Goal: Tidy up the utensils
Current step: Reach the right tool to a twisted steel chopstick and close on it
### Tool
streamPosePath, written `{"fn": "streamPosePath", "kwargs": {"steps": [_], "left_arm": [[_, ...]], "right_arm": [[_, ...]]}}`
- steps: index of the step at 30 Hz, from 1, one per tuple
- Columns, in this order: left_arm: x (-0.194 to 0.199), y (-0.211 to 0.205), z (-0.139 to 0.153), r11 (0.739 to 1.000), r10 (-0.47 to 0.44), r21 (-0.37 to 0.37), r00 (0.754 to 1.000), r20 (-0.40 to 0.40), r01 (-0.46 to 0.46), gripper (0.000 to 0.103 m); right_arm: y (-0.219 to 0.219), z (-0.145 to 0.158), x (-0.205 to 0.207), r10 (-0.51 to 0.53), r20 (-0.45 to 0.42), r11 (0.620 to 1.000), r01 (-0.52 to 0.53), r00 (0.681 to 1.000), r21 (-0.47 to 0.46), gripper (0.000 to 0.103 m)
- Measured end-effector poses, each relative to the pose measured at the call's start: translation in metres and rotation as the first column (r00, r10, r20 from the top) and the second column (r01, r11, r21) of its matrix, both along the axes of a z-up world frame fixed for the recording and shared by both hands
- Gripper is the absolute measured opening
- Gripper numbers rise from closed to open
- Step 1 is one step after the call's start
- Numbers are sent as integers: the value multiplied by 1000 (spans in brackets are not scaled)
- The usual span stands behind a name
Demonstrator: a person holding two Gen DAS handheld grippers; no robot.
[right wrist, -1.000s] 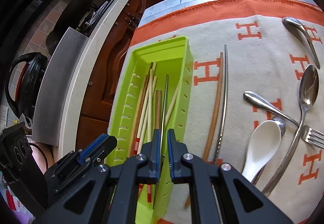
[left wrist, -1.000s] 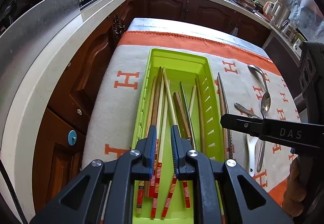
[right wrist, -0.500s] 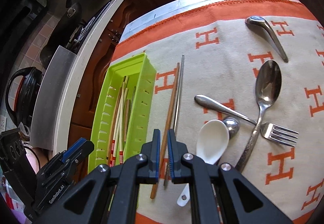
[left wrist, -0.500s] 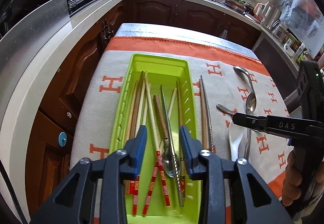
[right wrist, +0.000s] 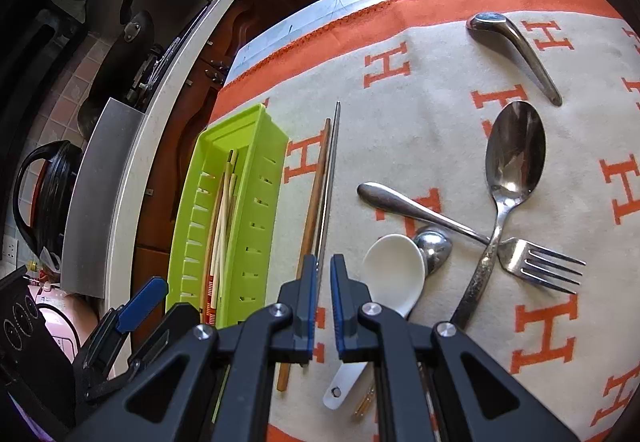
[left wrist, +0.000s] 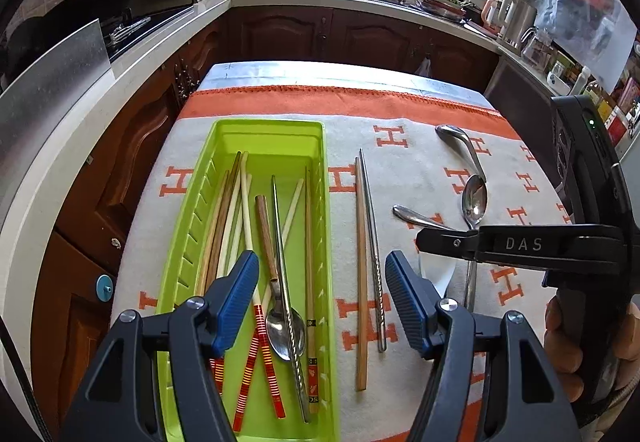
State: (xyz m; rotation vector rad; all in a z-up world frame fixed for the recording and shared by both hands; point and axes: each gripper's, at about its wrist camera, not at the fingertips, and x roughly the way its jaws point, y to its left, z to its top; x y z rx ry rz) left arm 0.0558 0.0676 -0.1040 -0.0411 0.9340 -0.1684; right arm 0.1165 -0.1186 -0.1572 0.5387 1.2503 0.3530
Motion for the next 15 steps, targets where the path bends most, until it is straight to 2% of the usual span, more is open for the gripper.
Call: {"fn": "streamPosePath", "kwargs": {"steps": [11,15], "left_arm": [[-5,24,-2,996,86,-30,996,4,-86,64],[-5,37,-4,991,122,-46,993,-3,-122,64]], "right_arm": [[31,-24,10,70,-27,997,-71,997,-40,8],[42,-28,12,84,-20,993,-86,996,-82,8]]}}
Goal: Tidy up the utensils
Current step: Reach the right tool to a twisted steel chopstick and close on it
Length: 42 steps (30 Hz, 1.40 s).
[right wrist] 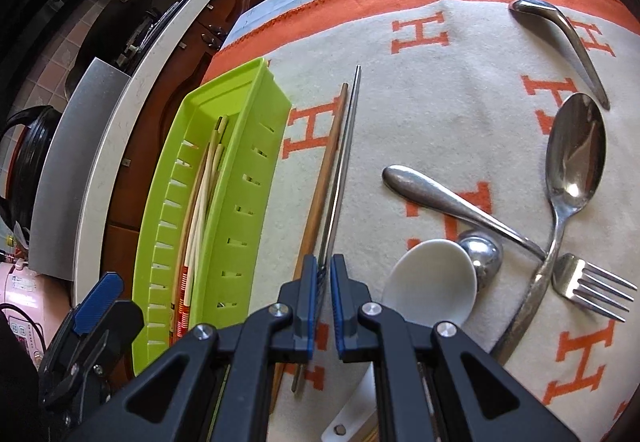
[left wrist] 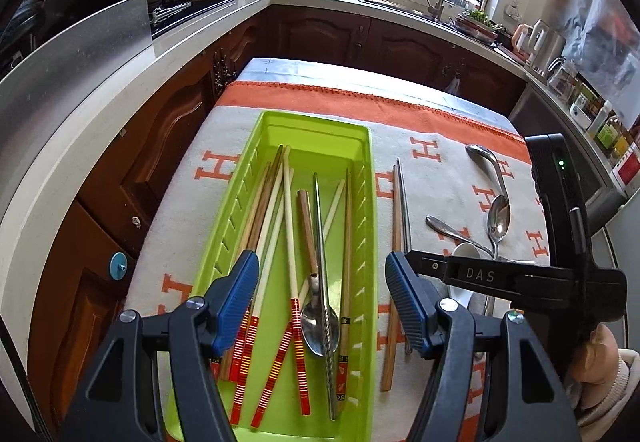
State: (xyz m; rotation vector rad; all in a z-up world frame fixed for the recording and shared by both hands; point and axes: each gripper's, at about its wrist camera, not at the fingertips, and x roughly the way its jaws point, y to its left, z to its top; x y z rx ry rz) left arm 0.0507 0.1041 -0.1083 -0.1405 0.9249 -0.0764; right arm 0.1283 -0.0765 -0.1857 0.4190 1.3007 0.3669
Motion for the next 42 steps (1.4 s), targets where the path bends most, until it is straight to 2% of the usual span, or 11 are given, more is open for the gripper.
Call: {"fn": "streamPosePath", "kwargs": {"steps": [8,18,21,24,27,29,33,38,42], "left_arm": [[1,16,-4,998,51,-27,999,-7,-51,64],[-2,24,-8,996,73,-48,997,-12,-73,64],[-2,25,-8,996,74,-52,997,-11,-74,64],[-2,26,-8,996,75,-54,997,-10,-76,64],[-3,25,-7,996,76,-56,997,-9,-76,65],[-3,26,-7,995,79,-56,997,-7,-79,65],[-5,27,-6,995,84,-61,996,-5,-84,65],[-6,25,-4,995,71,-65,997,0,-71,64],[-7,12,-2,998,19,-53,1000,10,-18,64]], "right_arm": [[19,5,1,20,75,991,-10,997,-133,8],[42,11,3,74,122,949,-32,990,-312,10],[43,11,2,68,121,949,-27,990,-314,14],[43,11,2,67,117,953,-29,991,-301,24],[53,12,0,99,139,938,-45,985,-344,25],[58,11,-2,114,163,922,-44,980,-386,22],[54,11,-5,116,188,913,-30,975,-407,7],[29,10,-8,68,195,927,11,978,-374,5],[8,10,-9,4,175,940,56,984,-338,5]]}}
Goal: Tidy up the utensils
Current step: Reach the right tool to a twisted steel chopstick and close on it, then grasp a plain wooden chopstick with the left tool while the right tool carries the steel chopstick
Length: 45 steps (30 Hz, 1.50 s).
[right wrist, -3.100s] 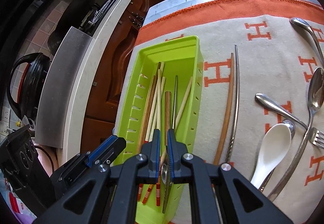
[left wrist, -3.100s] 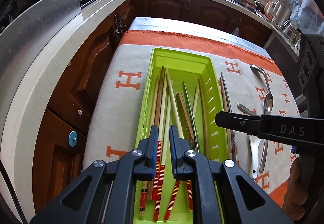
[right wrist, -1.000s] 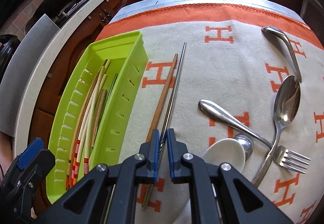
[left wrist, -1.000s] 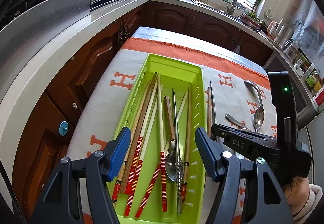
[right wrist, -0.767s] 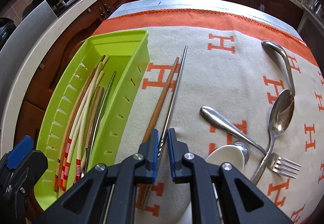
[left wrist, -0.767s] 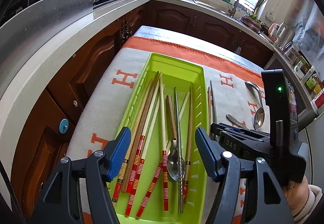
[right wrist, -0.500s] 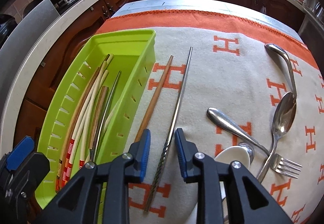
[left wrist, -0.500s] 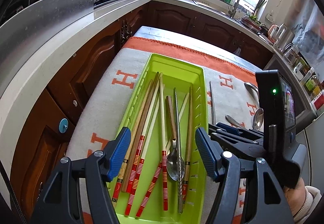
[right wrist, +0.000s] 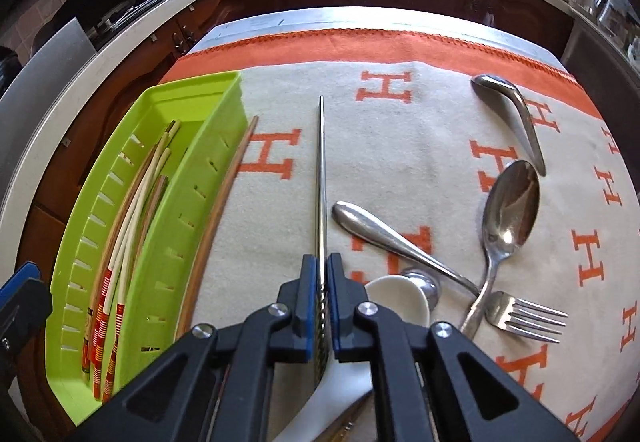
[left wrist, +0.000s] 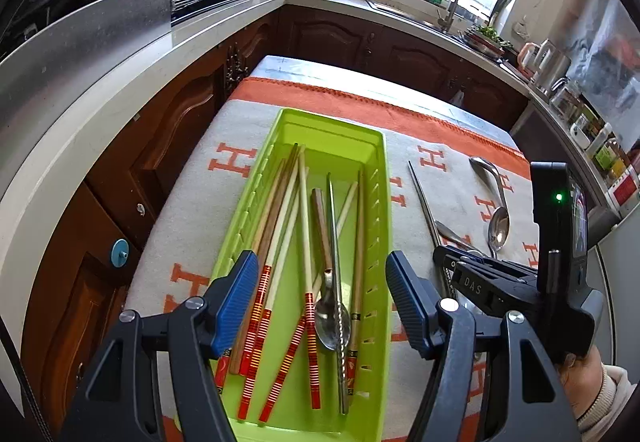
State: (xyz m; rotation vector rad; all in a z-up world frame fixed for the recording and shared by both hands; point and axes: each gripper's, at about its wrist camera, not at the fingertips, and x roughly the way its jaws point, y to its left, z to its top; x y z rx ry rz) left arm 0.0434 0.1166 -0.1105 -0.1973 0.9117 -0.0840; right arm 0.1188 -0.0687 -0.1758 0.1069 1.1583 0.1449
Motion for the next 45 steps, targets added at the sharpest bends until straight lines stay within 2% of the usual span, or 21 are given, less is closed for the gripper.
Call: {"fn": "streamPosePath", "kwargs": {"steps": [2,6,10,18,24,29,33,37,39,42,45], "left_arm": [[-2,-9,2,999,-39,1,999,4,39,61],[-3,-33,4,991,-136,-8,991,-15,136,38],[-5,-55,1,978,-207,-38,977,-56,205,33],[-2,-90,-19,968,-249,-21,953,-175,250,33],[9,-91,-43,983,-174,9,946,-272,184,32],[15,-94,-44,983,-137,89,959,-249,164,33],[18,-99,-47,968,-114,194,965,-238,162,32],[23,-91,-50,971,-70,205,967,-247,123,34],[26,-88,-52,976,-73,180,963,-258,122,45],[27,-93,-55,972,-86,189,963,-257,137,60],[28,-103,-60,958,-95,241,965,-245,155,60]], "right_arm": [[-10,0,-3,-22,-10,1000,22,1000,19,5],[-26,-1,-7,-53,-23,997,54,998,50,5],[-43,-2,-10,-72,-49,990,77,996,119,5],[-57,0,-23,-69,-58,980,78,996,184,5],[-63,6,-27,-67,-36,975,73,997,211,5],[-66,7,-28,-61,-24,972,65,998,226,5],[-69,4,-31,-58,-30,969,64,998,239,5],[-71,4,-31,-60,-24,968,64,998,243,5],[-71,4,-33,-59,-21,968,62,998,245,5],[-70,6,-34,-53,-14,967,55,998,250,5],[-69,10,-36,-45,1,966,44,999,253,5]]}}
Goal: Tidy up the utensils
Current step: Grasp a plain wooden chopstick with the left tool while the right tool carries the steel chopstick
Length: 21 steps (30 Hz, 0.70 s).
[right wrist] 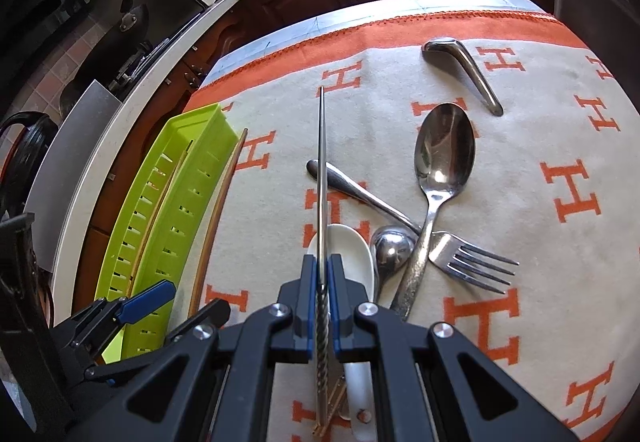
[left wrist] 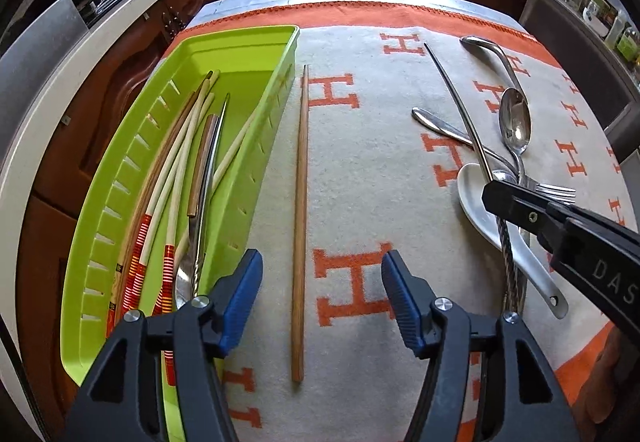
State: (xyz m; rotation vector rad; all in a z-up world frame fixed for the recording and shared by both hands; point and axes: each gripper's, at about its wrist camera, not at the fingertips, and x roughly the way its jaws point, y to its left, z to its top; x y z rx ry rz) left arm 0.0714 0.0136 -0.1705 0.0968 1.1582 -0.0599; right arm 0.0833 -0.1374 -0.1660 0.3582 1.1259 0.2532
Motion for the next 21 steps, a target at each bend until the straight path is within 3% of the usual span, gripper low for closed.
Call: {"fn": "streamPosePath", "kwargs": {"steps": [7,14,16,18,21], "left_arm": [[5,-15,-6,999,-26,32,999,-30,27,58],[17,-13,-5,1000,10,-10,994,-105,-11,56],[18,-12,-5,1000,17,-13,994,-105,-19,51],[18,-8,-5,998,18,-62,993,-114,-25,27],[21,-3,-5,995,52,-83,993,-110,-61,23]], "right_arm": [[-1,10,-2,6,21,1000,-6,1000,16,5],[-5,13,-2,-1,20,999,0,1000,38,6],[-7,12,-1,-1,16,999,1,1000,44,6],[-8,12,-2,-2,14,999,1,1000,48,6],[-10,12,-1,1,14,999,-2,1000,51,6]]}}
